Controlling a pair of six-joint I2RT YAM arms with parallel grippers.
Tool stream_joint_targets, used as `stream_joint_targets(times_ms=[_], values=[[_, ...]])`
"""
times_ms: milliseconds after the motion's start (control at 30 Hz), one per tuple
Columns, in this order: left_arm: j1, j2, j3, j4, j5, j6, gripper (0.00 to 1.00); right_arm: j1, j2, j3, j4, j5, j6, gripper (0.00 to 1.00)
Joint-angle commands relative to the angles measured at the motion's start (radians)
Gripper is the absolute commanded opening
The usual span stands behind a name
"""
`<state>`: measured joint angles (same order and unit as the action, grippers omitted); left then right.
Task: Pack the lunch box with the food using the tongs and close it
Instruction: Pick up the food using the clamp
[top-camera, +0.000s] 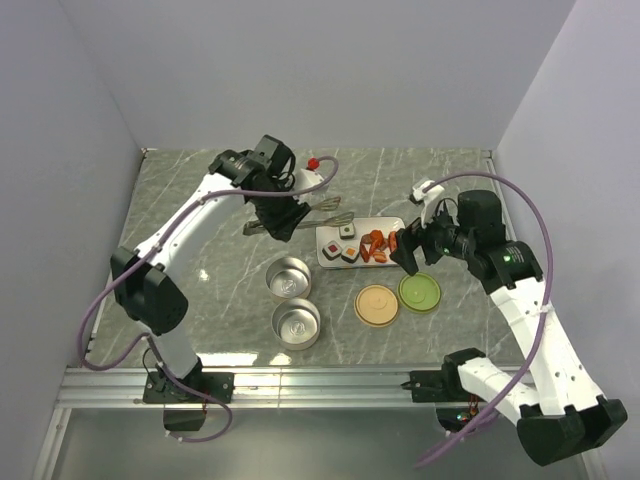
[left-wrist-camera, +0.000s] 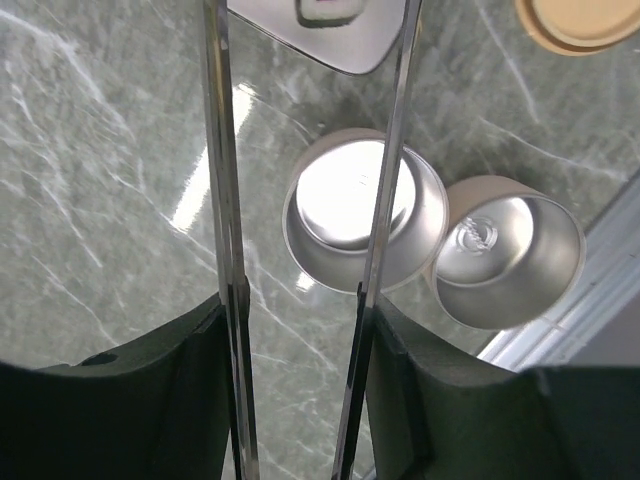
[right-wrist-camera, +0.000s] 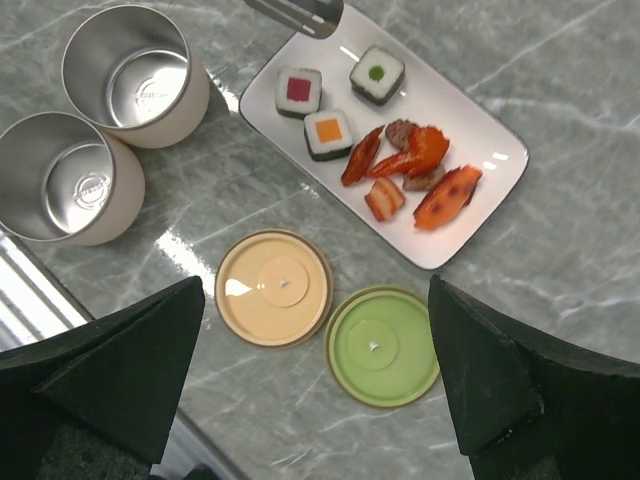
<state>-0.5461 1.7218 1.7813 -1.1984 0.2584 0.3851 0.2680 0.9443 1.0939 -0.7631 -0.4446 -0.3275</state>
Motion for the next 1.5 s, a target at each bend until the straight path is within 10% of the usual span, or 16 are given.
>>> stream_joint_targets(times_ms=[0, 1467], values=[[-0.009, 0.039, 0.079, 0.000, -0.065, 0.044, 0.52, -0.039, 0.017, 0.050, -0.028, -0.077, 0.059, 1.00], [-0.098, 0.337, 0.121, 0.164, -0.312, 0.321, 0.50, -0.194, 0.105, 0.093, 0.005, -0.341, 0.223, 1.00]])
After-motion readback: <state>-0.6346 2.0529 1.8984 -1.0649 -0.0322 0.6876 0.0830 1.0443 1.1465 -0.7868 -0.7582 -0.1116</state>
